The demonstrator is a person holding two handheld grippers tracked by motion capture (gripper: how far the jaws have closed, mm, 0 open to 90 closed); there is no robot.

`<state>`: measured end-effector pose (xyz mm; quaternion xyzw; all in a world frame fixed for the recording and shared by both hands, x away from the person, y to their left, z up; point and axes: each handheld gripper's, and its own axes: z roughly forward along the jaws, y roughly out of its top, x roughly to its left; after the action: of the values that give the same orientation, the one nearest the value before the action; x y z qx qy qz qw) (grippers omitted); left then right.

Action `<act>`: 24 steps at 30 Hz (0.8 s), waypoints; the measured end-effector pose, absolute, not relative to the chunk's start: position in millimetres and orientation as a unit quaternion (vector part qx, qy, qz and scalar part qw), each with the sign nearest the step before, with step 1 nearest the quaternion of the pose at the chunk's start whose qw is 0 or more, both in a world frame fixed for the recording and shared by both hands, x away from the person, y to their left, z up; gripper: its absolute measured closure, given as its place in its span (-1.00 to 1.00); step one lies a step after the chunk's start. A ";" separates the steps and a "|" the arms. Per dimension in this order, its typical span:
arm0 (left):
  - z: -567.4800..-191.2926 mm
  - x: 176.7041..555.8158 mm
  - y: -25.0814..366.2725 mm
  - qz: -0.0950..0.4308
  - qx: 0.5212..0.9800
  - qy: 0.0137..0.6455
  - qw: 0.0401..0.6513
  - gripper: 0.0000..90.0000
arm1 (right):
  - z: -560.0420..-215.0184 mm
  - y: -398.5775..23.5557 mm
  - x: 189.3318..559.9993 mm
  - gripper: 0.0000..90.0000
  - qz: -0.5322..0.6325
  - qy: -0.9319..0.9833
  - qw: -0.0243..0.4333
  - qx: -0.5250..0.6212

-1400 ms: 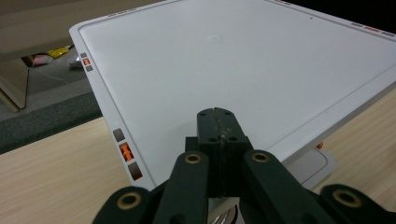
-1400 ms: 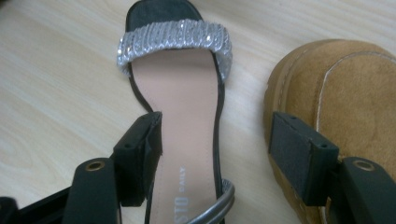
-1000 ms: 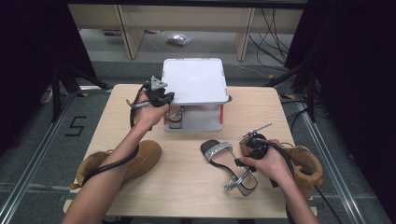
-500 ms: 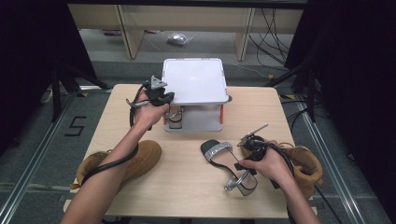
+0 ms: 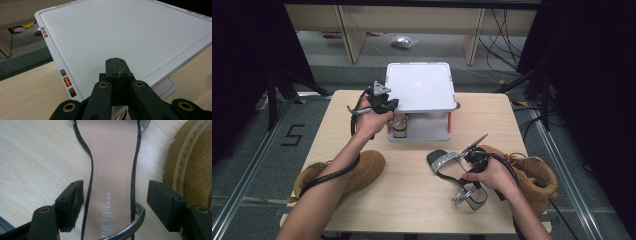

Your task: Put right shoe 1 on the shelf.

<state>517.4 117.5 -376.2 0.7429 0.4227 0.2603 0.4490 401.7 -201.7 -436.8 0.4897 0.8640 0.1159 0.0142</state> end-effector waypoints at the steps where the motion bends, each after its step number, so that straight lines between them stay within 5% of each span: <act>1: -376.1 517.5 117.5 0.260 0.743 0.423 0.449 0.99 | -438.5 -201.2 402.6 -0.32 0.115 0.865 0.011 0.488; 24: -374.6 518.4 119.2 0.257 0.751 0.419 0.442 0.99 | -456.7 -187.9 410.6 -0.34 0.079 0.880 -0.015 0.468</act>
<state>518.4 119.2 -374.6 0.7510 0.4186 0.2566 0.4416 410.6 -187.9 -456.7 0.4677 0.8802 0.0789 -0.0147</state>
